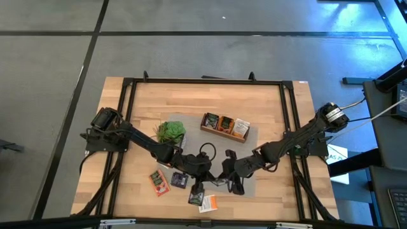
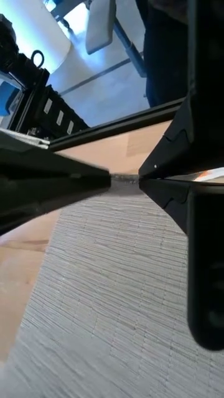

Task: Pick & Place Tea
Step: Put the violet tea bag into the left section of the wooden organizer

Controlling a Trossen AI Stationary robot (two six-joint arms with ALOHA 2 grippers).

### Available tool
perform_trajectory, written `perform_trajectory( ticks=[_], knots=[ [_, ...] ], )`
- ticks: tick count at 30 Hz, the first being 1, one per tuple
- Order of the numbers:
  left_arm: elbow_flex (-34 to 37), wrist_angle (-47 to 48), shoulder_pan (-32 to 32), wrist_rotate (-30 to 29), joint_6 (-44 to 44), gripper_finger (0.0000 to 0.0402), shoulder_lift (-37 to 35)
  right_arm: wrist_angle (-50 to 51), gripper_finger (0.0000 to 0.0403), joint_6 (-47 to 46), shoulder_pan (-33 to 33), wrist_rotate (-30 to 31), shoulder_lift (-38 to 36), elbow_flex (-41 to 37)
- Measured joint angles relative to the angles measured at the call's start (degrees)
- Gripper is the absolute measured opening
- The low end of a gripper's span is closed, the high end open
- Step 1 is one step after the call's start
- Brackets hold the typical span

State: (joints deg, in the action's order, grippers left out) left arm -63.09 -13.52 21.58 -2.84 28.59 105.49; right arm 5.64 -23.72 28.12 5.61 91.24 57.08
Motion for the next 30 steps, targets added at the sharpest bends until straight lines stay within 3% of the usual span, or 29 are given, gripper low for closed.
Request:
perform_trajectory(
  ticks=[6,10,14,17,20,27,30],
  knots=[
    [0.02,4.06,0.44,-1.08,-0.86,0.0011,-2.1,0.11,0.0004,2.85,1.34,5.63,-1.89,-0.69],
    [0.0,4.07,2.5,-7.83,-4.89,0.0012,-4.31,-2.65,0.0002,1.98,2.34,13.96,-6.41,-5.82],
    [0.04,4.24,3.86,-12.06,-8.35,0.0016,-6.11,-18.12,0.0002,4.87,1.62,18.14,-11.94,-14.28],
    [0.02,2.75,3.98,-12.44,-10.49,0.0017,-7.12,-27.86,0.0002,8.47,-0.95,25.91,-13.94,-19.62],
    [0.02,1.42,3.87,-12.78,-12.05,0.0017,-7.3,-35.05,0.0002,10.92,-4.61,32.07,-12.75,-24.19],
    [0.04,1.86,3.76,-12.91,-13.38,0.0017,-7.3,-52.56,0.0003,16.62,-13.1,32.33,-4.44,-28.37],
    [0.04,1.73,3.76,-12.6,-13.32,0.0016,-7.3,-54.51,0.0003,17.47,-15.8,32.45,0.05,-27.78]
  ],
)
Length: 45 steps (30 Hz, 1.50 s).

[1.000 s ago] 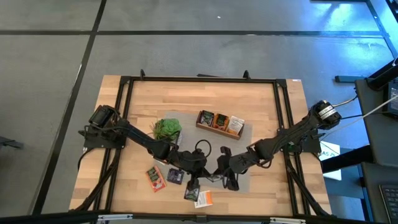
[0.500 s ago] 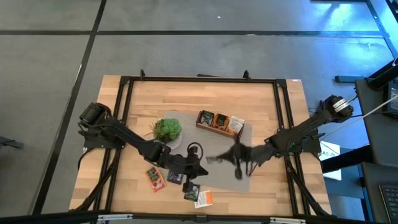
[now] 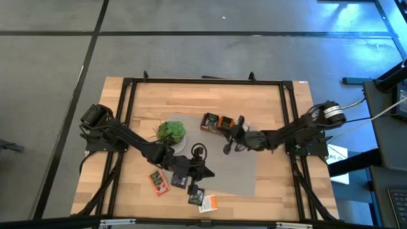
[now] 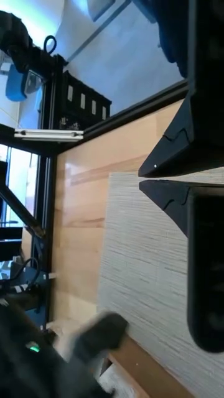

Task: Pick & Place Tea
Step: Put the violet tea bag into the left section of the wooden organizer

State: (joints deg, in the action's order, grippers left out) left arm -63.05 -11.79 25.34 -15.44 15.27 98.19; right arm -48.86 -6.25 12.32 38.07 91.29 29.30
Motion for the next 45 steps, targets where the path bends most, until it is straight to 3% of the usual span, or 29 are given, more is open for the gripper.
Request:
perform_trajectory(
  ticks=[10,45],
  knots=[
    [0.0,0.79,0.15,0.15,0.02,0.0017,0.0,-5.09,0.0003,3.72,-4.52,-0.16,11.42,4.38],
    [0.0,1.75,0.17,0.11,1.12,0.0016,0.0,1.43,0.002,6.66,-6.48,-0.65,16.08,5.09]
  ],
)
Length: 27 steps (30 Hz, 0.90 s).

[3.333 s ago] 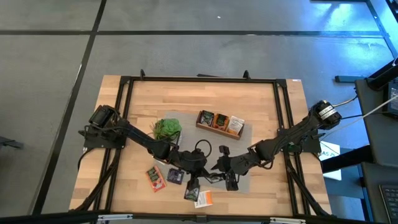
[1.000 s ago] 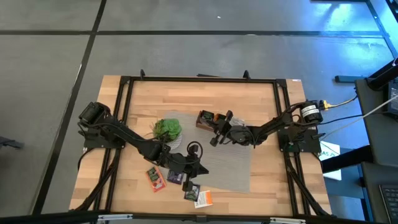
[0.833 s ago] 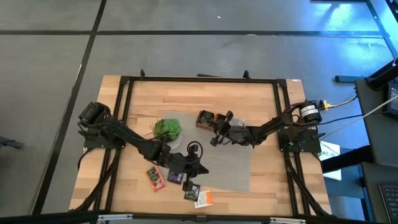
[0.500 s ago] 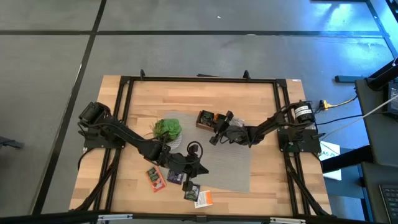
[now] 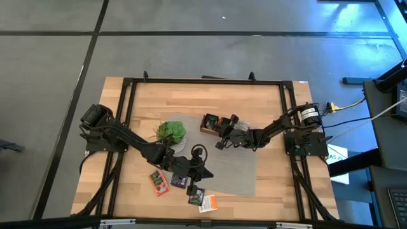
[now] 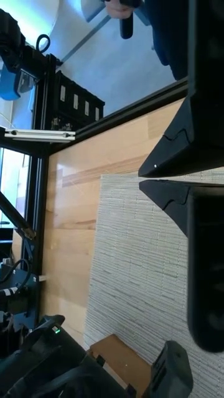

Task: Pick & Place Tea
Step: Put the violet tea bag into the left section of the wooden organizer

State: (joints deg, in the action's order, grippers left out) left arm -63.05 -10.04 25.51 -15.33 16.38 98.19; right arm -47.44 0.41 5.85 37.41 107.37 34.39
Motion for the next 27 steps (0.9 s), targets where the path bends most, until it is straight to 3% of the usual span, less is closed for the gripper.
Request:
perform_trajectory(
  ticks=[5,11,15,19,24,27],
  knots=[
    [0.0,0.0,-0.01,0.0,0.85,0.0013,0.0,-0.12,0.0047,2.81,0.0,-0.22,-0.12,-0.02],
    [0.0,0.62,0.01,0.15,-0.34,0.0017,-0.39,-1.59,0.0115,2.88,0.33,2.16,-1.97,0.23],
    [0.0,3.76,0.67,4.98,0.11,0.0016,-1.16,-1.19,0.0143,2.98,2.61,2.8,-6.02,0.24],
    [0.02,4.32,2.59,12.73,5.13,0.0016,-0.29,0.41,0.0153,3.11,6.6,-7.44,-9.71,0.33],
    [0.04,5.16,5.31,11.62,13.85,0.0017,2.75,0.53,0.0154,0.24,11.51,-30.48,-10.49,0.33],
    [0.04,5.4,6.84,10.12,14.38,0.0014,4.45,0.55,0.0154,-0.3,14.68,-38.24,-10.49,0.33]
  ],
)
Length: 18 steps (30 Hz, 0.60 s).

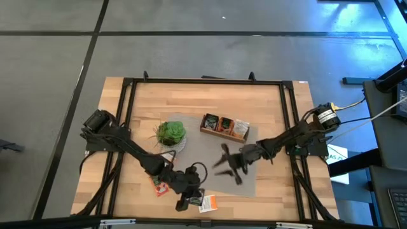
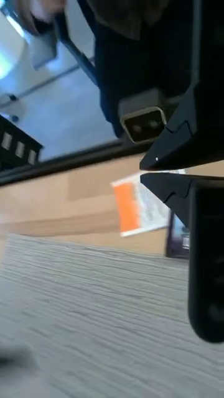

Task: Pick & Place Tea
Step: Put the violet tea bag into the left section of the wooden organizer

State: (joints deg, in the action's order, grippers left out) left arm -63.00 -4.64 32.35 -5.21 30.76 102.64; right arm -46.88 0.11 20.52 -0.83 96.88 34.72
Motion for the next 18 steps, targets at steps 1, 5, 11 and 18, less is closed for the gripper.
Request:
perform_trajectory(
  ticks=[1,5,11,18],
  knots=[
    [0.0,0.09,0.61,-0.55,0.0,0.0013,0.57,-0.06,0.0154,-0.06,1.14,-0.59,0.0,0.0],
    [0.0,-0.31,3.4,-2.9,0.48,0.0013,2.94,-0.99,0.0154,-5.11,4.95,2.06,0.0,0.0],
    [0.0,-1.07,6.75,-4.17,7.18,0.0017,7.21,-0.68,0.0154,-17.9,7.64,9.9,1.5,0.64],
    [-0.02,-1.55,8.08,-5.58,11.63,0.0013,12.15,7.58,0.0154,-13.78,9.39,7.95,10.1,12.68]
  ],
)
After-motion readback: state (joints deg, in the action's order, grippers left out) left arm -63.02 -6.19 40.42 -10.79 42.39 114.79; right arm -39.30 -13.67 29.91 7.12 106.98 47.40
